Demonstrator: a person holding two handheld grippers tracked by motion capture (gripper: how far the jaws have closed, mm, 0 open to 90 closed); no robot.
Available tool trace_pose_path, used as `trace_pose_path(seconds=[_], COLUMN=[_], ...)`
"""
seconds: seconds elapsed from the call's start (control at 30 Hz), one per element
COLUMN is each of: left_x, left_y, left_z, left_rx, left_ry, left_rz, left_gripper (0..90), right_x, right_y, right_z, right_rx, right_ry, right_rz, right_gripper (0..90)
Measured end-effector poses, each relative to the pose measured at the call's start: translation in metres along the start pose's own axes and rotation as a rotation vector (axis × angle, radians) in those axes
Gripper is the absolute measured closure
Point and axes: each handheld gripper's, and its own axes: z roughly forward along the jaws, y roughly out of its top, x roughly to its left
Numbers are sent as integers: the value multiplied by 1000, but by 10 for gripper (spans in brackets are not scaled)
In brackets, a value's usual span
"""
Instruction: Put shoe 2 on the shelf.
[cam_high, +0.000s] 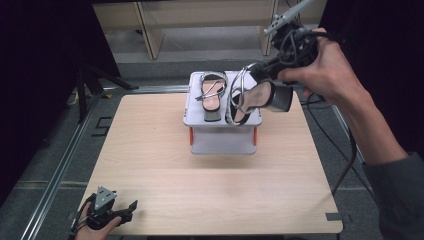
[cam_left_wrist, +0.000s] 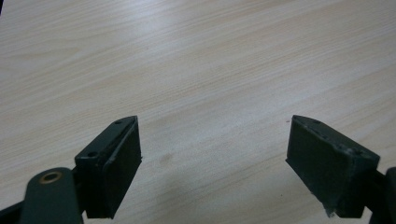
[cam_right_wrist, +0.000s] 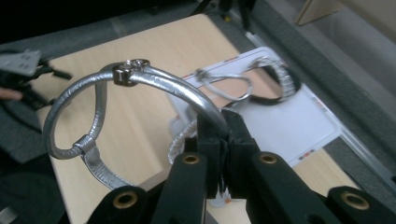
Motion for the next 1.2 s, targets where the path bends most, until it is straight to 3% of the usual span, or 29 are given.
trace_pose_path(seconds=[0.1,0.17,0.3,0.37,0.5,0.53,0.63,0.67,0.7,0.77,0.93,1.07,1.13,1.2], left_x=[0,0,0,0,0,-1,0,0,0,0,0,-1,0,-1], left_y=[0,0,0,0,0,0,0,0,0,0,0,0,0,0], left_z=[0,0,-1,0,-1,0,0,0,0,0,0,-1,-1,-1], left_rx=[5,3,3,5,5,-2,8,8,-1,3,6,-5,8,-2], left_ry=[2,3,2,2,3,-7,2,2,-2,-5,-7,-19,-11,-17], left_rz=[4,5,5,8,9,-5,13,13,4,8,14,1,23,17], left_gripper=[172,172,172,172,172,171,171,171,171,171,171,171,171,171], right_x=[-8,-23,-37,-53,-66,-72,-88,-88,-97,-99,-116,-124,-126,-127], right_y=[5,14,19,23,25,26,30,30,31,32,37,41,41,41], right_z=[1,7,14,25,38,44,65,65,76,79,99,110,115,119], right_rx=[-9,-8,-10,-6,3,-1,2,2,-12,-16,-37,-61,-67,-74], right_ry=[-26,-82,-116,-161,-193,-203,-238,-238,-245,-255,-280,-303,-312,-306], right_rz=[23,60,85,133,176,190,230,230,255,261,329,338,353,354], right_gripper=[875,875,875,875,875,875,875,875,875,875,874,874,875,874])
